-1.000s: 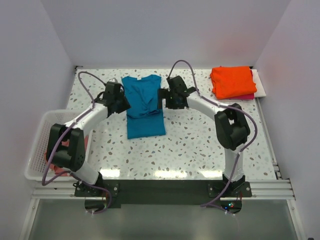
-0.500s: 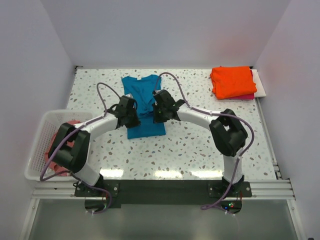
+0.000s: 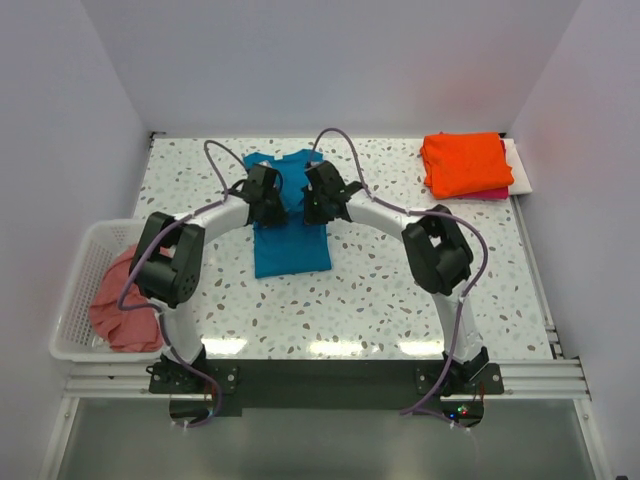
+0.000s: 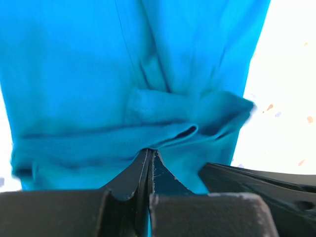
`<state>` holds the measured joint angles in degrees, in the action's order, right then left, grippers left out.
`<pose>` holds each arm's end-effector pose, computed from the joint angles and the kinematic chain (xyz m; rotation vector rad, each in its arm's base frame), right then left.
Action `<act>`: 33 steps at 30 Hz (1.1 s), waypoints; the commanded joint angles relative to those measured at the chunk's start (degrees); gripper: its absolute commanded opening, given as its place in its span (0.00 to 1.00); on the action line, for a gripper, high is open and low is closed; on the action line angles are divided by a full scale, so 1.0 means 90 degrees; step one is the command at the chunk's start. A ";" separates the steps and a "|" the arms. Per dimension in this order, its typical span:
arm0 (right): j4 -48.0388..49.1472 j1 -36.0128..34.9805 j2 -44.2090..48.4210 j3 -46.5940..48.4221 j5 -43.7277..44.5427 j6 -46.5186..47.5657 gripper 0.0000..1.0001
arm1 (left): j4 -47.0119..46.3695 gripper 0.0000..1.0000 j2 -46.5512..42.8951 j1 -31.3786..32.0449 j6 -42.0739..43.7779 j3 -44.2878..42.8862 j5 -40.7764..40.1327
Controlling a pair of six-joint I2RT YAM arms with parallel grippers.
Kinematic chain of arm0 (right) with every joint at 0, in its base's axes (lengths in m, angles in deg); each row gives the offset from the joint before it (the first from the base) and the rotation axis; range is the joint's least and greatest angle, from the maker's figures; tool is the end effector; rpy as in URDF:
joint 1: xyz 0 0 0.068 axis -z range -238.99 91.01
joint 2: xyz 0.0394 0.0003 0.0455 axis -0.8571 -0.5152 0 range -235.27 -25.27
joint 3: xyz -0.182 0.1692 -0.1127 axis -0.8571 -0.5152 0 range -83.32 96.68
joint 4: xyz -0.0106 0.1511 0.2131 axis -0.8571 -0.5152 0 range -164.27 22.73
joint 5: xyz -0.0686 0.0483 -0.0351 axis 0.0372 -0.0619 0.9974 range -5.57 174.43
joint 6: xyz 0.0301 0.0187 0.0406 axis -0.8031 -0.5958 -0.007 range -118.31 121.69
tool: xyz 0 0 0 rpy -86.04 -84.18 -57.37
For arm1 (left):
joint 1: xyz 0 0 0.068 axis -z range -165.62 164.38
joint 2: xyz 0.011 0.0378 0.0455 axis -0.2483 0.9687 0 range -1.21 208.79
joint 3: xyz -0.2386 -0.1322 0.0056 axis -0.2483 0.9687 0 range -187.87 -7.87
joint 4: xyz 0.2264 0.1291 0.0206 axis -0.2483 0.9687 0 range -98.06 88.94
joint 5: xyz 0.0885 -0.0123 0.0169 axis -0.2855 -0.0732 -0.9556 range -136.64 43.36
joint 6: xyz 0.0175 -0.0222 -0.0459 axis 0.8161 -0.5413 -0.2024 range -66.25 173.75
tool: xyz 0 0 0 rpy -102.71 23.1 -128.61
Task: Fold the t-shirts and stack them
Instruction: Fold the tshirt
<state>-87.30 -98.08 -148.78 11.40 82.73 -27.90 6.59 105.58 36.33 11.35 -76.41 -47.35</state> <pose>0.3732 0.3045 0.1858 -0.2216 2.4967 0.5618 0.3638 -0.1461 0.1743 -0.4581 2.5103 -0.4424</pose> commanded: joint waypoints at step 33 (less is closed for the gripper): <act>0.0321 0.0505 -0.0525 0.0376 -0.0525 -0.0336 0.11 | -0.0732 0.02 0.0888 -0.0105 -0.0289 -0.0706 0.0188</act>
<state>-86.16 -93.58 -151.12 14.50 79.52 -29.47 -0.99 111.48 35.83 12.23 -81.96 -41.53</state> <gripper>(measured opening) 0.109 0.035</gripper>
